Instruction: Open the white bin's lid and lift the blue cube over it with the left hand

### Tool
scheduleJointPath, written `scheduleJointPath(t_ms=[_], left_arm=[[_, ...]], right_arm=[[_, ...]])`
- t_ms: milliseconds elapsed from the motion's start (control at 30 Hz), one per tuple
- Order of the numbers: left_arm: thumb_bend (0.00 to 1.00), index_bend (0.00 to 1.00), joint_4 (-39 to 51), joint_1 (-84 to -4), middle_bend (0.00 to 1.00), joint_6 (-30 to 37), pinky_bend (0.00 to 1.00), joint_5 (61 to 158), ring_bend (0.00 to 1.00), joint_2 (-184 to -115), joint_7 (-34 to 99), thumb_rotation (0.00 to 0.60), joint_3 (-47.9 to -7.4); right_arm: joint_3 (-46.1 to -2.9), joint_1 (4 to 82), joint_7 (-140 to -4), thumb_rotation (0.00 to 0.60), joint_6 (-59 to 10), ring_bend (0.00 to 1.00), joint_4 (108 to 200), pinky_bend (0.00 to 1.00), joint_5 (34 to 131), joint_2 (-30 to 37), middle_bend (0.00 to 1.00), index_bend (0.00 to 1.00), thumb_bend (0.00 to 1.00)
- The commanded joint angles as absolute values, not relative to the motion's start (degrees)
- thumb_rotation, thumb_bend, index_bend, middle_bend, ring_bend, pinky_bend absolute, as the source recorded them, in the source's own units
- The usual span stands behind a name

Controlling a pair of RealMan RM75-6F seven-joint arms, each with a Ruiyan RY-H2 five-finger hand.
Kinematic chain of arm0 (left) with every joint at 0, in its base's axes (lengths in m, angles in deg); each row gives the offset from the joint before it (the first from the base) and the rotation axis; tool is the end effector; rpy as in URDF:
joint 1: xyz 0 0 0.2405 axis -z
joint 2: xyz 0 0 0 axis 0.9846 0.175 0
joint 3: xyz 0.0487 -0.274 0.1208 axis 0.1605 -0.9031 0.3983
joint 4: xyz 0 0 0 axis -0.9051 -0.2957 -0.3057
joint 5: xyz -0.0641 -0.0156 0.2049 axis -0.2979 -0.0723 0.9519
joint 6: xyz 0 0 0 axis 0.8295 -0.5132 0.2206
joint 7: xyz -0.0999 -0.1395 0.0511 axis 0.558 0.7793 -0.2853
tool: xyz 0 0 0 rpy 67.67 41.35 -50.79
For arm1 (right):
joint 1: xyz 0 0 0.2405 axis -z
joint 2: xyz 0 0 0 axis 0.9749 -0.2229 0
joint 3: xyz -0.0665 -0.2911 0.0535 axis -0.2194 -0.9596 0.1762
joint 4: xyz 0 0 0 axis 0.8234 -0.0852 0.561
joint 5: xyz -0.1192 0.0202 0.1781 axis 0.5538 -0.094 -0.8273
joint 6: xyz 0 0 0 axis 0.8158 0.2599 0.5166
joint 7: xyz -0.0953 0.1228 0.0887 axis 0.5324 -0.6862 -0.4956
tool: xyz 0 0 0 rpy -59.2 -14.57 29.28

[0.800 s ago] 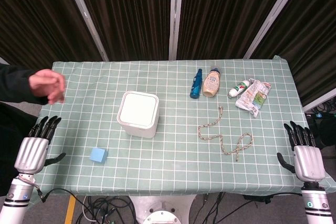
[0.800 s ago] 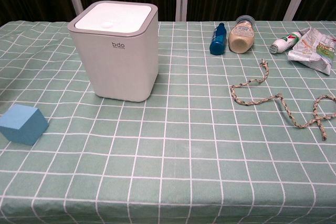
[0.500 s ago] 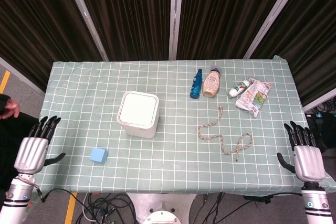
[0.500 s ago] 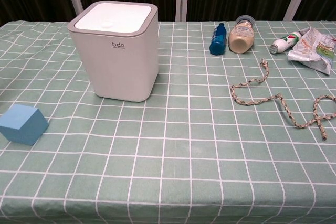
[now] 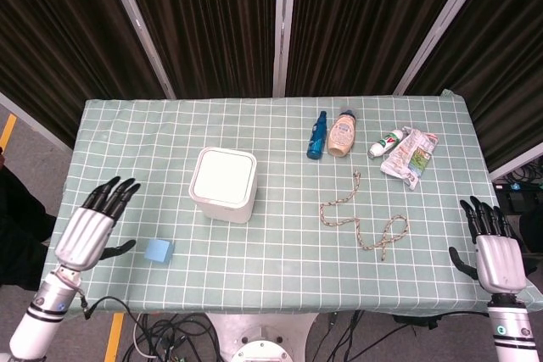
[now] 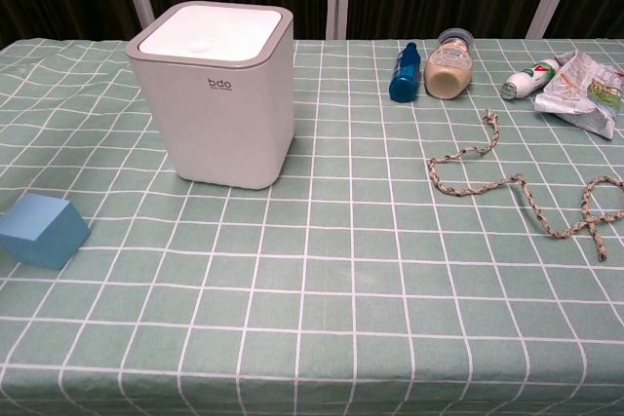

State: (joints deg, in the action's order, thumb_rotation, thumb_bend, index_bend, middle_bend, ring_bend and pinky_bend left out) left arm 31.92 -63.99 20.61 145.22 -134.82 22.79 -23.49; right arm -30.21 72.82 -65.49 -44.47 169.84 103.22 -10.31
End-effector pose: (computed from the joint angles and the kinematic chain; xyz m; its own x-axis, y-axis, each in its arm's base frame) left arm -0.2469 0.2699 0.1229 0.4160 -0.0552 0.9077 0.8288 -0.3877 -0.4034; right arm -0.3646 -0.2228 0.1490 0.4164 -0.0005 0.9092 -0.9081 0.0481 0.4160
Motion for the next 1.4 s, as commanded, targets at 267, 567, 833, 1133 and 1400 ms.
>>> scheduleJointPath(t_ms=[267, 567, 833, 1133, 1400], left_arm=[[0.04, 0.06, 34.33, -53.83, 0.08, 9.38, 0.16, 144.72, 0.01, -138.41, 18.54, 0.6, -27.44], [0.04, 0.06, 32.74, -49.66, 0.13, 3.18, 0.16, 141.44, 0.01, -141.27, 13.85, 0.6, -27.17], [0.04, 0.06, 31.42, -48.51, 0.15, 2.32, 0.16, 140.73, 0.0, -142.99, 12.95, 0.6, -25.83], [0.04, 0.06, 30.02, -47.65, 0.24, 1.18, 0.14, 139.39, 0.0, -144.05, 12.17, 0.6, -24.47], [0.04, 0.06, 32.64, -49.73, 0.2, 9.23, 0.13, 141.69, 0.0, -141.42, 11.0, 0.6, -25.77]], right_arm=[[-30.2, 72.55, -66.44, 0.6, -43.26, 0.0, 168.35, 0.0, 102.35, -9.51, 0.0, 0.0, 0.23], [-30.08, 72.94, -68.27, 0.6, -43.71, 0.0, 167.05, 0.0, 102.19, -9.54, 0.0, 0.0, 0.23], [-30.07, 72.8, -68.87, 0.6, -43.38, 0.0, 166.39, 0.0, 102.2, -9.24, 0.0, 0.0, 0.23], [-30.0, 72.94, -69.08, 0.6, -43.5, 0.0, 166.17, 0.0, 102.04, -9.22, 0.0, 0.0, 0.23], [-29.95, 72.84, -68.92, 0.6, -43.5, 0.0, 166.39, 0.0, 102.18, -9.22, 0.0, 0.0, 0.23]])
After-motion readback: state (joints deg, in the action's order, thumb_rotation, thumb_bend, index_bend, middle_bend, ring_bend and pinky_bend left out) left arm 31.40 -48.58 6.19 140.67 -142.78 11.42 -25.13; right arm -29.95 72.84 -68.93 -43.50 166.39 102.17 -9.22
